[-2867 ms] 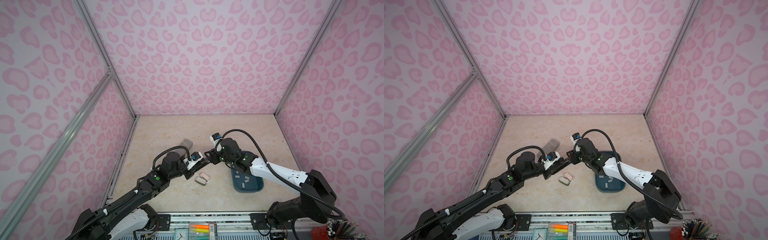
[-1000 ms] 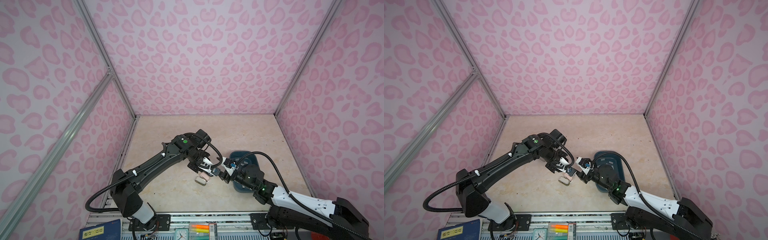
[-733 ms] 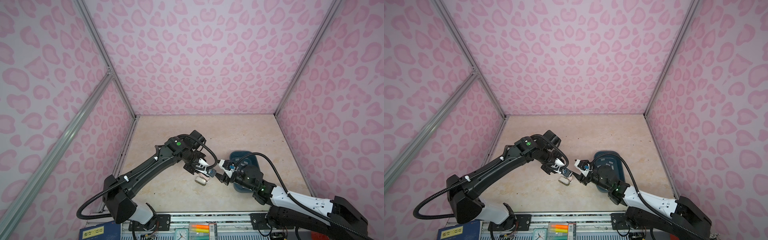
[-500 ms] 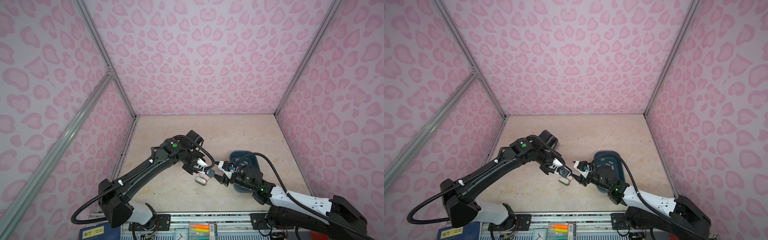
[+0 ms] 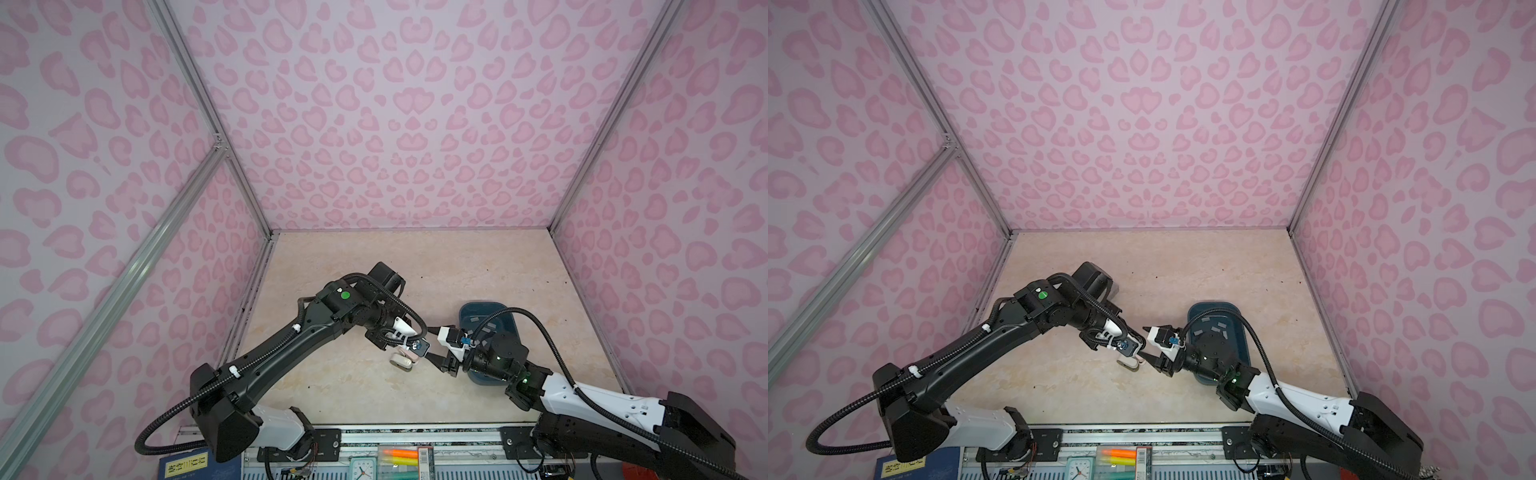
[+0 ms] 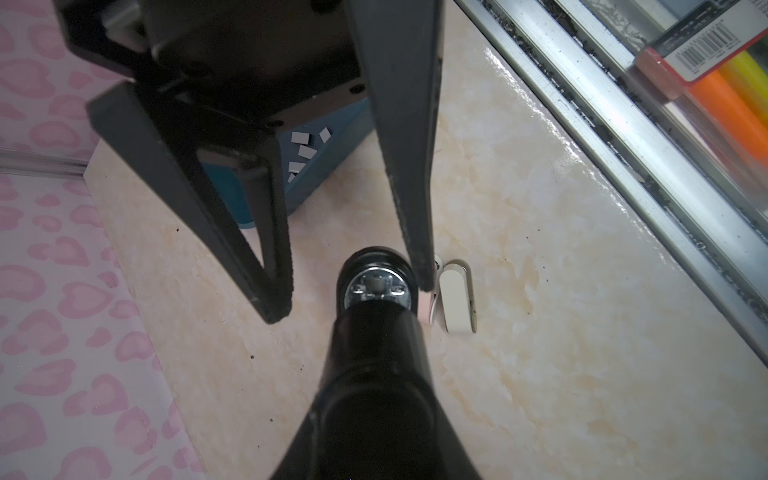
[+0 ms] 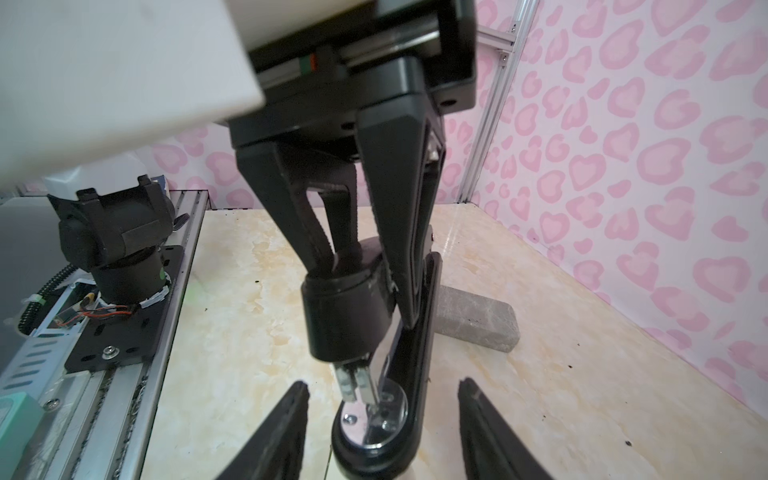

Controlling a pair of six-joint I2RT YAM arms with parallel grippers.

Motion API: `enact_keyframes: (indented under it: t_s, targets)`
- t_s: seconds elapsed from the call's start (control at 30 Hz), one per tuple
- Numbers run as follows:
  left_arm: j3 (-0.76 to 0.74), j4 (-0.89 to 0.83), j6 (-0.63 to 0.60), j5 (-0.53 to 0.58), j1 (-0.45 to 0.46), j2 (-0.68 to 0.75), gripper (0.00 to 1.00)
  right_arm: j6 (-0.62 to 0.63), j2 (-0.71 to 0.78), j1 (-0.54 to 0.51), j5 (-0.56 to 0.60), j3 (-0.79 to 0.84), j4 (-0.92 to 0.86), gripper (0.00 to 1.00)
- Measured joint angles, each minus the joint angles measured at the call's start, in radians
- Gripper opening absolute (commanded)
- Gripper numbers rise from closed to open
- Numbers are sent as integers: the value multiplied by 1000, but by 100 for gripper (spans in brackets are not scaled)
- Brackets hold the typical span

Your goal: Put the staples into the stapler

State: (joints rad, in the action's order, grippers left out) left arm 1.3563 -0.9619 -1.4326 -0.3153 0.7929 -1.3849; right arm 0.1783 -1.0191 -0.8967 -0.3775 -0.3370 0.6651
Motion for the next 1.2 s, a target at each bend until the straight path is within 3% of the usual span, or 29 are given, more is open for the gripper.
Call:
enact_keyframes:
  t_s: [0.23, 0.5, 0.97, 1.2]
  targets:
    - [-4, 23, 0, -5, 0, 11, 4, 0, 0, -3, -8, 0, 0, 57]
    - [-5, 28, -3, -32, 7, 16, 4, -1, -17, -16, -2, -8, 3, 46]
    - [8, 18, 2, -66, 24, 8, 4, -3, -21, -31, 34, -14, 5, 41]
    - [76, -41, 38, -104, 11, 9, 4, 6, -27, -32, 71, -34, -5, 31]
